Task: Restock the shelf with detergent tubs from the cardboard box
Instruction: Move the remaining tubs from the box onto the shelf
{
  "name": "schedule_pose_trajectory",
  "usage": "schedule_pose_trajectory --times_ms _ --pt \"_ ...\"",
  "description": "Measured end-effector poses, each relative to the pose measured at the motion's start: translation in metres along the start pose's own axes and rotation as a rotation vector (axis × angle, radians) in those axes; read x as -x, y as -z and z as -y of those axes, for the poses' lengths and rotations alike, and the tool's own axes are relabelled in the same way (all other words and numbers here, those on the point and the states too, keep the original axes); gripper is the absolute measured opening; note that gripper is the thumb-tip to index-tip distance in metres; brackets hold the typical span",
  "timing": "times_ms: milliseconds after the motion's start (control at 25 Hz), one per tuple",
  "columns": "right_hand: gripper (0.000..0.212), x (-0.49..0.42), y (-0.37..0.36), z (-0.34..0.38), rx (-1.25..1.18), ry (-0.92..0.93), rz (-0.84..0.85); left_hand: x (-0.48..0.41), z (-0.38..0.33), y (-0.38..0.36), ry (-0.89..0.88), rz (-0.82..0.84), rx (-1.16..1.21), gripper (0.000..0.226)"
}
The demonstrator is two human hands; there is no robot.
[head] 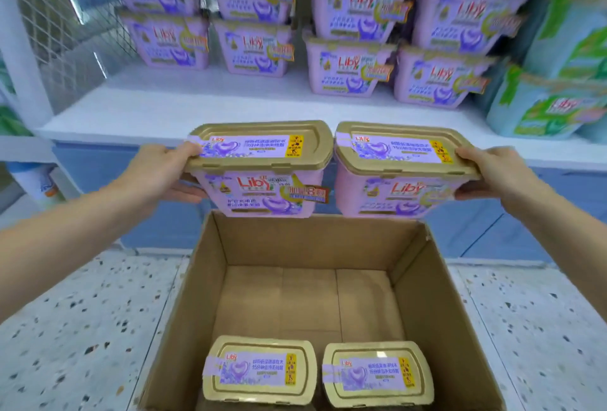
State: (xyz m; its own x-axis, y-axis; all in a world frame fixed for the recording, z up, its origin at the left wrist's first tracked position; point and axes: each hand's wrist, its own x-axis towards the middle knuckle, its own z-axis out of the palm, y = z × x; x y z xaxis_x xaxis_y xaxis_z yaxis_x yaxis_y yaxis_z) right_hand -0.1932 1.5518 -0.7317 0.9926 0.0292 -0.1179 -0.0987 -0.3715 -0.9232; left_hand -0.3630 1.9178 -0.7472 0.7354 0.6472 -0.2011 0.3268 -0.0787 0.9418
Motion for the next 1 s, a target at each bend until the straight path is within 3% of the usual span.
schedule_pose_trajectory --times_ms 320,800,1000 --pt "0.022 -0.041 -0.007 0.089 0.051 0.121 -0.019 -0.042 -0.087 0.015 -0.147 -0.057 -0.052 0.025" --pt "0.029 -0.087 -0.031 0.082 0.142 0.055 -0.109 -0.112 -0.089 -0.009 -0.106 -0.085 -0.138 0.038" --pt "0.029 -0.093 -0.037 0.082 0.161 0.057 -0.123 -0.121 -0.089 -0.017 -0.125 -0.193 -0.131 0.042"
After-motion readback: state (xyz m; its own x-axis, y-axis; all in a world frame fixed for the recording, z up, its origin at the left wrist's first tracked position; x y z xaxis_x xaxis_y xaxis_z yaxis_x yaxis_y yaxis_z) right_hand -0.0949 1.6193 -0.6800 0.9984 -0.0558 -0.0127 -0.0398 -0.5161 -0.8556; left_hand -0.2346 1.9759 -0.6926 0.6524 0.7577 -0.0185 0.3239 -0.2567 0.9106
